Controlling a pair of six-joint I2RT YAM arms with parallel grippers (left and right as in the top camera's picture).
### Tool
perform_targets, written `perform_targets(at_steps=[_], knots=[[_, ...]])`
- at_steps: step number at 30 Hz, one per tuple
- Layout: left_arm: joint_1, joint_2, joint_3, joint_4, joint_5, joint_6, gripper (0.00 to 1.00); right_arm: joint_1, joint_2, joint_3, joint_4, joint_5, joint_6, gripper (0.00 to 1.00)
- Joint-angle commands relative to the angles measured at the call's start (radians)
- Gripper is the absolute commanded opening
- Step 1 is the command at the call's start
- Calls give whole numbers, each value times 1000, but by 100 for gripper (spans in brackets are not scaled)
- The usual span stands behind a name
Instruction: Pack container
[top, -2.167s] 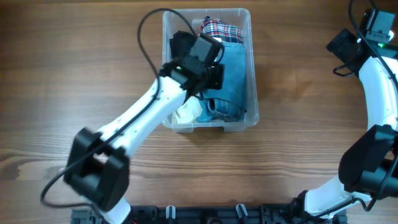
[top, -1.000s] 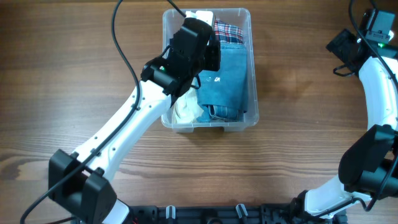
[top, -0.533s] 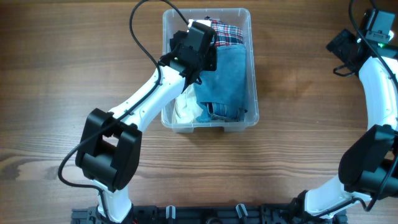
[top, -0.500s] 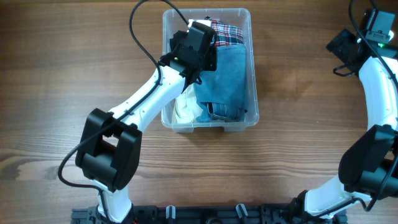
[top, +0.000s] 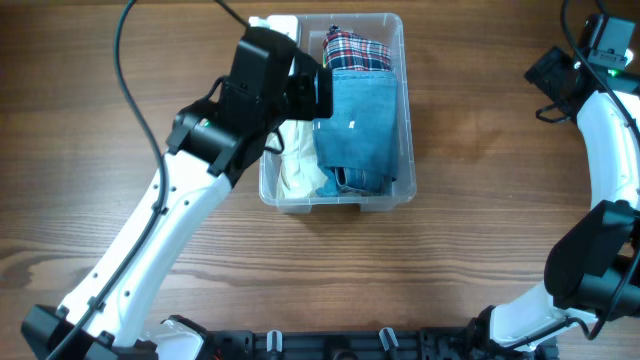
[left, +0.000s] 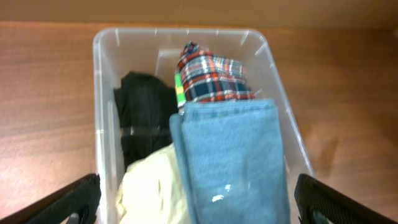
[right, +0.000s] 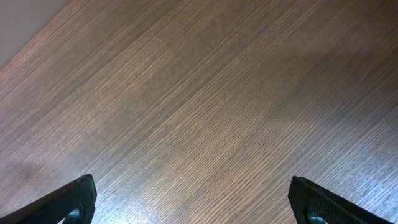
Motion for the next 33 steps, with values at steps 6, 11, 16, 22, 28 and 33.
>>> perform_targets(at_steps=[6,11,16,22,28,33], knots=[[7,6,-3,-83,-10,2,100,5,12,-1,3,6,15,100],[7,6,-3,-95,39,26,100,5,12,-1,3,6,15,100],[7,28,-8,-97,116,145,100,5,12,-1,3,6,15,100],[10,29,-95,-96,122,145,100,5,12,-1,3,6,14,100],[14,-117,-303,72,131,189,100,5,12,-1,3,6,15,100],[82,-321,-590,237,212,188,100,5,12,-1,3,6,15,100]])
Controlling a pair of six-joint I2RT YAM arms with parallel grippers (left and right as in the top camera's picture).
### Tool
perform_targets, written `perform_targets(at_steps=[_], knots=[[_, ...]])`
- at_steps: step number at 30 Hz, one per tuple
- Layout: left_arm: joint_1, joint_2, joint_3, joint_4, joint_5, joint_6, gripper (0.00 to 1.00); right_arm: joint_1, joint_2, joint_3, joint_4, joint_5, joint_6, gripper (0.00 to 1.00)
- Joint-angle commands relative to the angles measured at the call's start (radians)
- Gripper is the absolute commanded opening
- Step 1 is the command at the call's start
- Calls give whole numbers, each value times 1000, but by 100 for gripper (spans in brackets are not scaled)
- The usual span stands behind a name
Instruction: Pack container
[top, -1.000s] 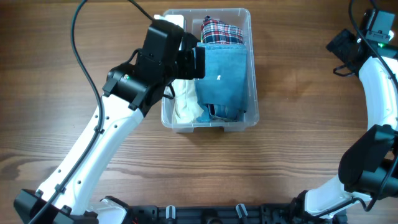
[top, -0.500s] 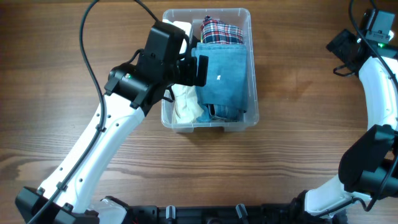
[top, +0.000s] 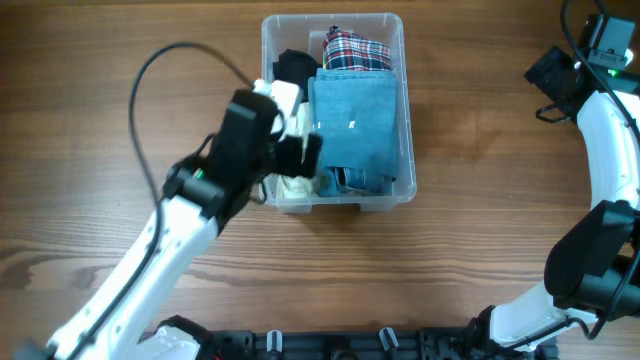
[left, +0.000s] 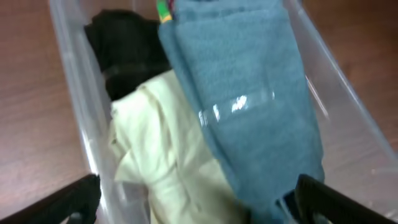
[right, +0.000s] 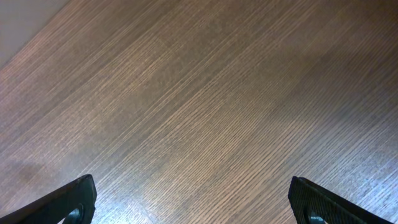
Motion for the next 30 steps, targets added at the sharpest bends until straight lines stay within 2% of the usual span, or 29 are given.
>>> perform_targets(at_steps=[1,9,14,30], knots=[[70,-160,-197,73,85,20,100,5,12,-1,3,6,15,100],[258,-578,-628,363,207,15,100,5,12,-1,3,6,15,100],[352,-806,-811,490,215,-64,100,5,12,-1,3,6,15,100],[382,-1093,-979,586,182,-55,100,5,12,-1,3,6,15,100]])
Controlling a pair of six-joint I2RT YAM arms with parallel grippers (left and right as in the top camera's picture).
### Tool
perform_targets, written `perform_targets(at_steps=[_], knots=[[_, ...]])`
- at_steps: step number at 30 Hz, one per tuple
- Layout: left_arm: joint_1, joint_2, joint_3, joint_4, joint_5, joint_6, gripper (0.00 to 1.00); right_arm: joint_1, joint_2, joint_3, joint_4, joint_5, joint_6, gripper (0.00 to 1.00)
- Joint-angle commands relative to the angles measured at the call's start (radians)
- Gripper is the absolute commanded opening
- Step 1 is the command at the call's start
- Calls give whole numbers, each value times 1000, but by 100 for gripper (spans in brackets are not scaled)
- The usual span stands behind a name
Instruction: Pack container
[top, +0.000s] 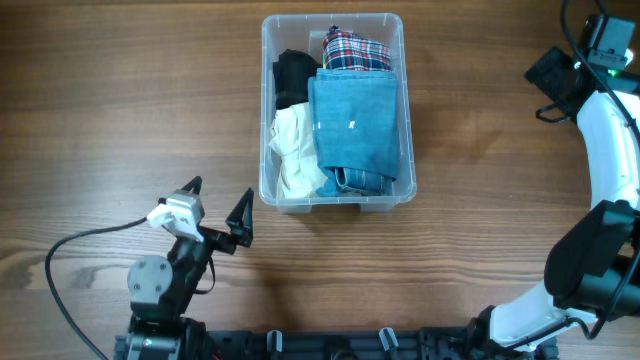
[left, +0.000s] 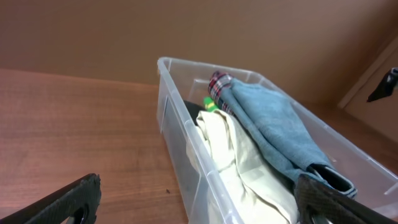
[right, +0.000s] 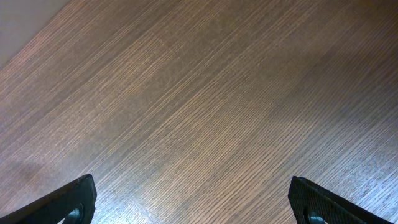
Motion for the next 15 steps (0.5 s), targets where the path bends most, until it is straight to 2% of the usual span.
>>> perform_targets(at_steps=[1,8,15], knots=[[7,-76,-59,23,-18,-2,100,5,12,-1,3,6,15,100],[8,-154,-92,19,-71,-2,100,5,12,-1,3,6,15,100],[13,-251,-92,-84,-140,-2,100,5,12,-1,3,6,15,100]])
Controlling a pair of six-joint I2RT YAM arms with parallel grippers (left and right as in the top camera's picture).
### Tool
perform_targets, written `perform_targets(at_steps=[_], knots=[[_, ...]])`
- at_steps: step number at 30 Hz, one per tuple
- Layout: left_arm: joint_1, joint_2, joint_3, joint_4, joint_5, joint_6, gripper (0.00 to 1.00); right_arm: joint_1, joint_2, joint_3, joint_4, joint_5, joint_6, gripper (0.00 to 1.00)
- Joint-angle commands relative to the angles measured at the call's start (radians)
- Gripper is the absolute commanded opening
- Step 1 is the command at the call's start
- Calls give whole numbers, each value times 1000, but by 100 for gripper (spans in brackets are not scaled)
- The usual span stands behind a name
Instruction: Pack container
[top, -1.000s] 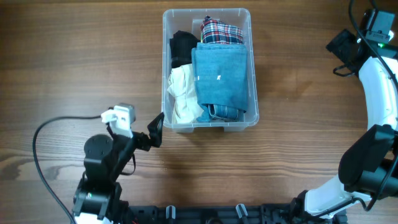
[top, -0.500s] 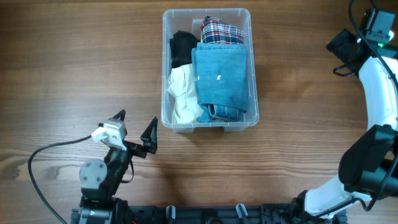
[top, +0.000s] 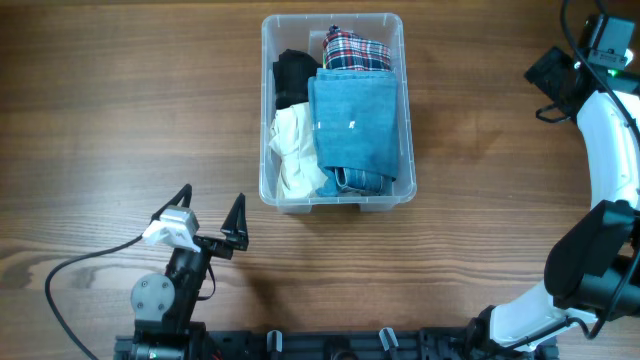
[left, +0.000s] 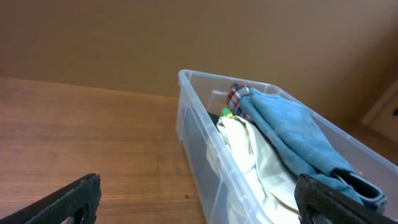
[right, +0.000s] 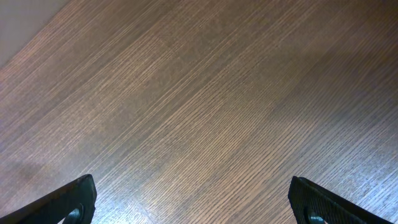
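The clear plastic container stands at the table's far middle. Inside lie a folded blue denim piece, a plaid cloth, a black garment and a cream garment. The left wrist view shows the container from the side with the denim and the cream cloth. My left gripper is open near the front edge, left of the container, holding nothing. My right gripper is open over bare wood at the far right.
The right arm curves along the table's right edge. A black cable trails from the left arm near the front left. A black rail runs along the front edge.
My left gripper has shifted slightly left and back from the container, still open. The container's contents and the right arm have not moved.
My left gripper was open over the container's left side, above the cream and black garments. Then it was lower at the container's near left. Then it stood near the front edge, clear of the container, and stays there now. The right arm never moved.
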Motion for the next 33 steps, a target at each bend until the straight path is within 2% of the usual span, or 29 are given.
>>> perform_targets(at_steps=[1,4,11,33], knots=[[16,-20,-6,-18,-39,-2,100,5,12,-1,3,6,15,100],[28,-20,-6,-68,-37,-2,100,5,12,-1,3,6,15,100],[69,-20,-6,-67,-37,-3,100,5,12,-1,3,6,15,100],[69,-19,-6,-65,-37,-2,100,5,12,-1,3,6,14,100]])
